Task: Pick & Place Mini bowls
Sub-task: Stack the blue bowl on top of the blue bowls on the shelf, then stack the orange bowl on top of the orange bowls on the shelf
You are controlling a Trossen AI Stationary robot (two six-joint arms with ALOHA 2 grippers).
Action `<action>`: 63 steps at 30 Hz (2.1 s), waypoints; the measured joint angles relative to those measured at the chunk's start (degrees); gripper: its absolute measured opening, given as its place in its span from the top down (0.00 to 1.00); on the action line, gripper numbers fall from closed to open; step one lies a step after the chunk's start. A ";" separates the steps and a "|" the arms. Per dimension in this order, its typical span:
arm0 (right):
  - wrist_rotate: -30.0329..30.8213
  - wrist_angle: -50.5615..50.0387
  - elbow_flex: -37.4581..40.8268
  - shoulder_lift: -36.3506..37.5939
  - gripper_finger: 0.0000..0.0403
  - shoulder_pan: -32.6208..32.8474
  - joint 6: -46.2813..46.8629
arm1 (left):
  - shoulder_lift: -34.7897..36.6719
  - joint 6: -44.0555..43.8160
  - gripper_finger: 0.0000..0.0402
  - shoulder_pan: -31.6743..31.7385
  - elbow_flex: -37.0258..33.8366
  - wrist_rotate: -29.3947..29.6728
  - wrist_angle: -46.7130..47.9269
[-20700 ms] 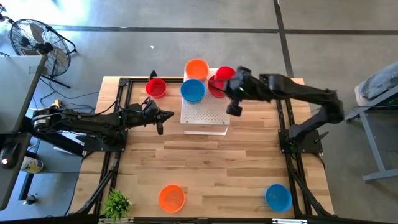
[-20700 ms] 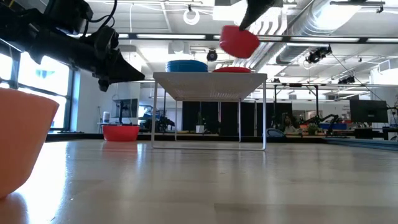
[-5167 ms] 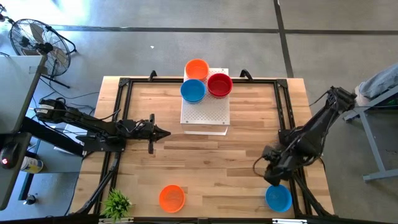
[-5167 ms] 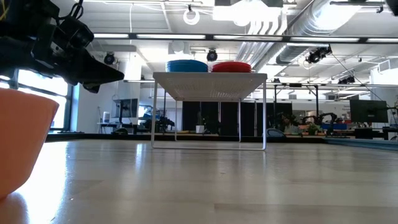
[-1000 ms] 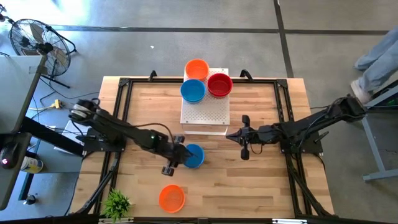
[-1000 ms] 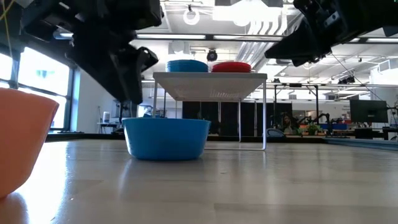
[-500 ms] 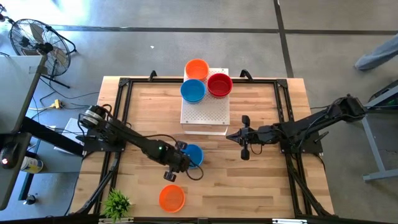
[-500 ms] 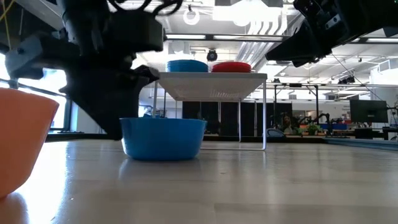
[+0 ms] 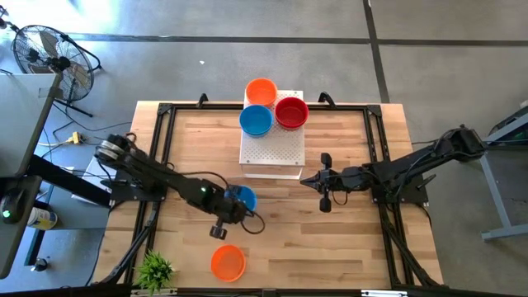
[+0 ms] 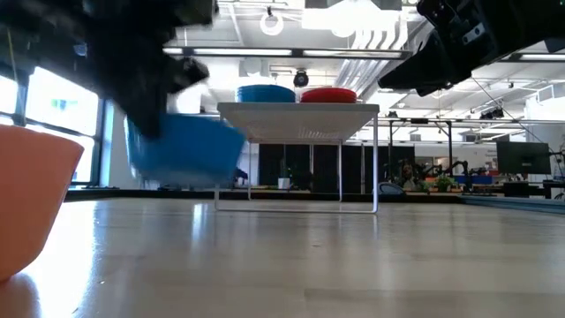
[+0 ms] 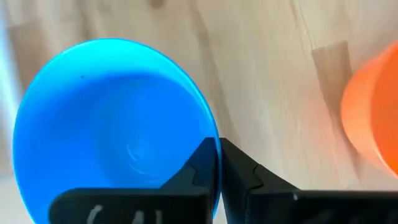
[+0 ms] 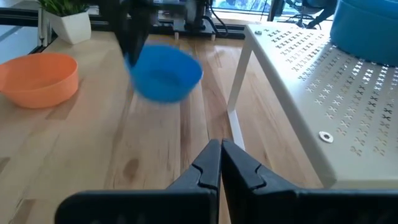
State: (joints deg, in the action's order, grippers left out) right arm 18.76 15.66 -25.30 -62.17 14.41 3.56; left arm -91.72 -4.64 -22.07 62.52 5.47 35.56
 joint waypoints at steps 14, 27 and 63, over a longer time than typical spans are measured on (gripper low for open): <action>0.34 -0.83 -0.02 -0.02 1.00 0.00 0.43 | 17.82 -5.88 0.99 17.35 17.68 19.56 17.64; 0.14 -0.56 -0.02 -0.02 1.00 0.00 0.43 | 4.73 10.30 1.00 38.16 37.32 -0.58 17.98; -0.03 -1.72 -0.02 -0.02 1.00 0.00 0.25 | -4.20 16.25 0.79 38.08 39.15 3.41 23.82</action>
State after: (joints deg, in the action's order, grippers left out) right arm 18.72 13.93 -25.32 -62.19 14.41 3.81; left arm -95.92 11.61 16.02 101.67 8.89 59.38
